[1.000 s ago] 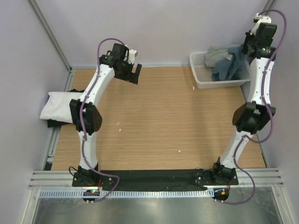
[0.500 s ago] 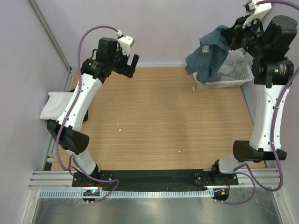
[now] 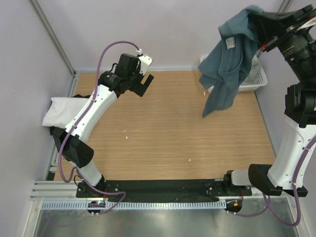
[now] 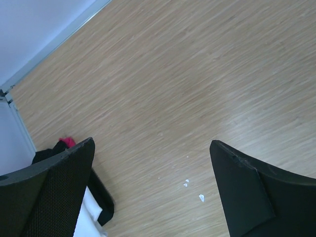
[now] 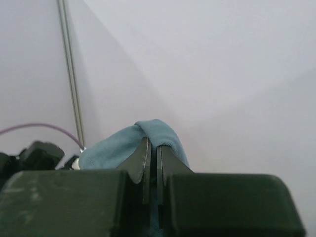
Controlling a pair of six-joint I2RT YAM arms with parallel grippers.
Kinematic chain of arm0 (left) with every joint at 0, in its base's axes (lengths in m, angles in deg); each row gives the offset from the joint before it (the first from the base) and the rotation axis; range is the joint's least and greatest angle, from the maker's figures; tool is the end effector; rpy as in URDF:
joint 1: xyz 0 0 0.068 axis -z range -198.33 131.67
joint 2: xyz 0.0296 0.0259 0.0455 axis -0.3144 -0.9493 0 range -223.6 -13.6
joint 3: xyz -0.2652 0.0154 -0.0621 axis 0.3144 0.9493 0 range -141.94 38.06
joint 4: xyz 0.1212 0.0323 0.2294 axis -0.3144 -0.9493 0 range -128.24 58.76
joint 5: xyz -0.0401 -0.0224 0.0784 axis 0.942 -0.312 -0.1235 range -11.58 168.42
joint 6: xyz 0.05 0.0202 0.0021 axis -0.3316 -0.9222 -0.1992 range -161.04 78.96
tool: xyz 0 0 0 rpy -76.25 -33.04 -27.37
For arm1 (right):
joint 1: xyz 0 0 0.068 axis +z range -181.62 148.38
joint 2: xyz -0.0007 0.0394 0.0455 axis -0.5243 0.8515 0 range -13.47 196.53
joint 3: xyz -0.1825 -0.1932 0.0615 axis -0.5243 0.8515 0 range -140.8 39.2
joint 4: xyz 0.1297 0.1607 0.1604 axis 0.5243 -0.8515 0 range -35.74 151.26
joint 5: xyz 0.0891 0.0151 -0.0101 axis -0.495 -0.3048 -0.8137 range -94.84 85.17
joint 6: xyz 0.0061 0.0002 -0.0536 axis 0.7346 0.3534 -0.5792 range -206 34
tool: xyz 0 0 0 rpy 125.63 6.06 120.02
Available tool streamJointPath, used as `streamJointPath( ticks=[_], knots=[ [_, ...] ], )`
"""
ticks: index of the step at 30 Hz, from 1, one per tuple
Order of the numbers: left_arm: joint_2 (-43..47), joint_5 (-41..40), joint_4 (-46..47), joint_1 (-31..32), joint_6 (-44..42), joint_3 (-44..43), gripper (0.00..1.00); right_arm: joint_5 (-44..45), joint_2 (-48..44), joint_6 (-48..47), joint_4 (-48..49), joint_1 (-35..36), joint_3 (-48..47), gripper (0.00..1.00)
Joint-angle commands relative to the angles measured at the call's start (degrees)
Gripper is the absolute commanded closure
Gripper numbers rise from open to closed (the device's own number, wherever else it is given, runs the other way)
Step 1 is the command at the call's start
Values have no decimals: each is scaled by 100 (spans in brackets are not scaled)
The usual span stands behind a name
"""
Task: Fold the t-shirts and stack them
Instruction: Move the tshirt to the center of the board, then flatten the tshirt out
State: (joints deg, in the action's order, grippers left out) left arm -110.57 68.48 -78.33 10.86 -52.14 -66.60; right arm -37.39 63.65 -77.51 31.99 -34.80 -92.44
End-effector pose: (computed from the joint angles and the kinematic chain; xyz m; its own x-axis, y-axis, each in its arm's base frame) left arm 0.3269 -0.1755 0.3986 -0.4737 0.4817 -0.7373 0.4637 0.8481 0.2561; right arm 0.1496 0.0109 0.6495 0.3562 0.1049 -0.9285 -0.4973 0.8626 -0.0933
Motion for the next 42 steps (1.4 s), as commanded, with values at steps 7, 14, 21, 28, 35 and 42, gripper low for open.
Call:
streamJointPath(
  ticks=[7,14,21,28,35,42],
  knots=[
    [73,-465,525,-54,617,-222,0,48,497,1006,1285,-201,64,99],
    [-59,-633,631,-45,732,86,0,292,-311,-555,196,-201,3563,90],
    [-94,-343,544,-45,705,411,0,1797,-953,-1244,-491,-332,5814,39],
    [-129,1228,34,-45,1257,692,0,1006,-586,-2332,-438,238,5693,26],
    [-235,1688,33,-54,1355,1026,0,1268,628,-3862,-825,1178,5640,35],
    [283,1389,112,-80,1320,1729,0,1331,1927,-4417,-588,1794,5166,38]
  ],
)
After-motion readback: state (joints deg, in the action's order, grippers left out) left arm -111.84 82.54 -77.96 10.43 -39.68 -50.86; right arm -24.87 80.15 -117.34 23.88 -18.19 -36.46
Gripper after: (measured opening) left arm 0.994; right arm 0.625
